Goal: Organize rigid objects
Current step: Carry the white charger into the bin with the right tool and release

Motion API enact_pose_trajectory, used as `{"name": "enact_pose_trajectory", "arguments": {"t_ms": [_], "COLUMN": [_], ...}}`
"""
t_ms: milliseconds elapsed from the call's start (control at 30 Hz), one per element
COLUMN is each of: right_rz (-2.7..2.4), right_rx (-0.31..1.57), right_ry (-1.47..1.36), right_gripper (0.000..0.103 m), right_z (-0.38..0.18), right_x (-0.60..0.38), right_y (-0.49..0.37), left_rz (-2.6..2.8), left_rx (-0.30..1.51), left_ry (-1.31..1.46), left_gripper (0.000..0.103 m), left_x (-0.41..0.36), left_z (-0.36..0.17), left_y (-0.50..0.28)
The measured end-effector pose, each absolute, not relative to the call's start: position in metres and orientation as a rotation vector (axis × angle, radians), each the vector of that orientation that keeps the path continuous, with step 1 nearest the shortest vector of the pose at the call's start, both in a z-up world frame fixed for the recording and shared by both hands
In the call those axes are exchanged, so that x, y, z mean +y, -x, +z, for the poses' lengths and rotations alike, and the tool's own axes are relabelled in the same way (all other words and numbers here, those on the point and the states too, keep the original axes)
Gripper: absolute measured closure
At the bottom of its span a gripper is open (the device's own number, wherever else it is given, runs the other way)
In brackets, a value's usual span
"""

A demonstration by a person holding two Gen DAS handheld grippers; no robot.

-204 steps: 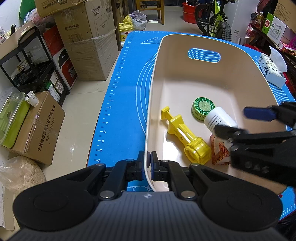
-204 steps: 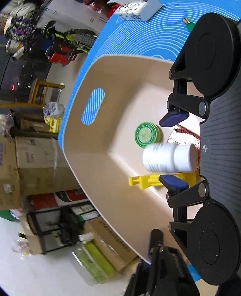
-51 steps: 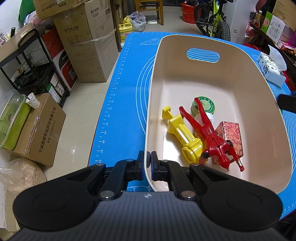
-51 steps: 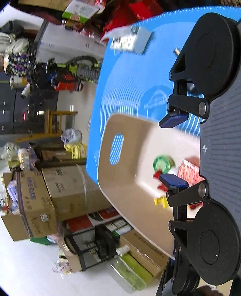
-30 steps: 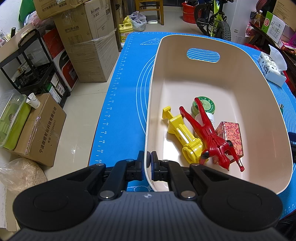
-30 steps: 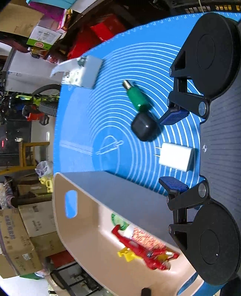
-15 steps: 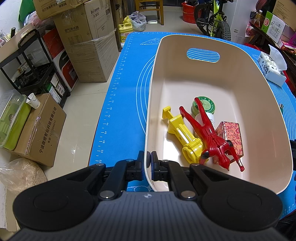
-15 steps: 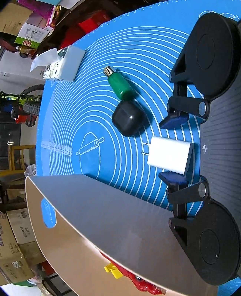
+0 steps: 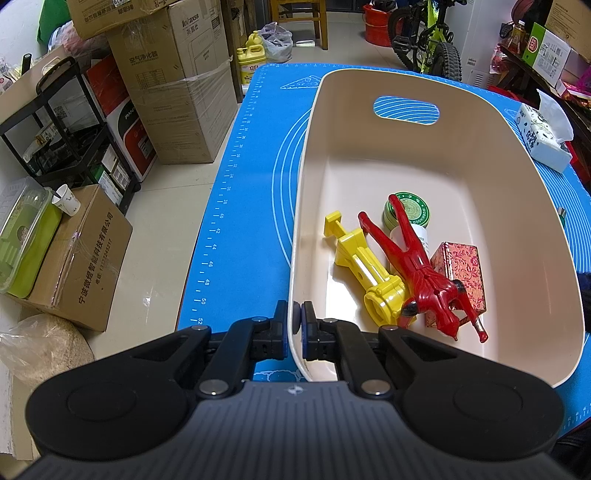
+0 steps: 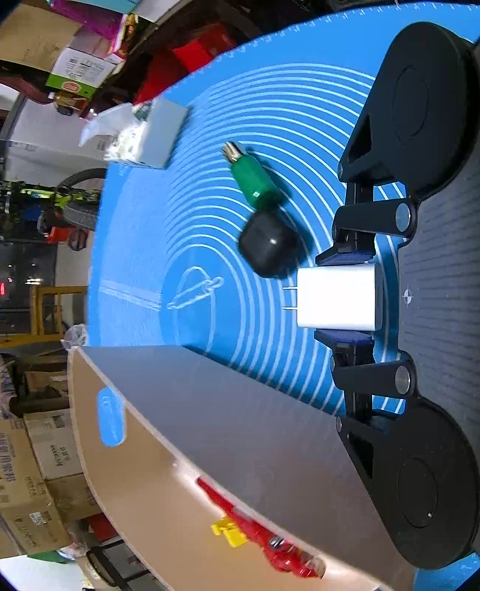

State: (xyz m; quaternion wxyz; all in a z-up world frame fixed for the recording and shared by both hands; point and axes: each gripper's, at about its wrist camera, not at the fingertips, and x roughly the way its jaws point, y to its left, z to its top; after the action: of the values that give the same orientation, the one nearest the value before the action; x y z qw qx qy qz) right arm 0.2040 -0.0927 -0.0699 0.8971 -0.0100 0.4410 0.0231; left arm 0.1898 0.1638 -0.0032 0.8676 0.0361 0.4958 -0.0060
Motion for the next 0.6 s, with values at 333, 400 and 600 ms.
{"name": "enact_pose_trajectory", "arguments": {"t_ms": [333,400,600], "right_rz": [0.037,0.041,0.092], "right_rx": [0.764,0.729,0.639], "right_ry": [0.010,0.004,0.010], "right_gripper": [0.061,0.061,0.061], "right_z": [-0.010,0.003,0.037], "right_x": [-0.097,-0.096,-0.078], "right_y": [-0.204,-0.204,-0.207], "left_rz": [-0.012,-0.012,-0.012], "left_rx": [1.038,1.038,1.038], "left_ry": [-0.076,-0.075,-0.076], "left_gripper": [0.095,0.095,0.095], "left_x": [0.164,0.164,0.164], "left_z": [-0.002,-0.002,-0.002], "left_y": [-0.190,-0.190,-0.190]}}
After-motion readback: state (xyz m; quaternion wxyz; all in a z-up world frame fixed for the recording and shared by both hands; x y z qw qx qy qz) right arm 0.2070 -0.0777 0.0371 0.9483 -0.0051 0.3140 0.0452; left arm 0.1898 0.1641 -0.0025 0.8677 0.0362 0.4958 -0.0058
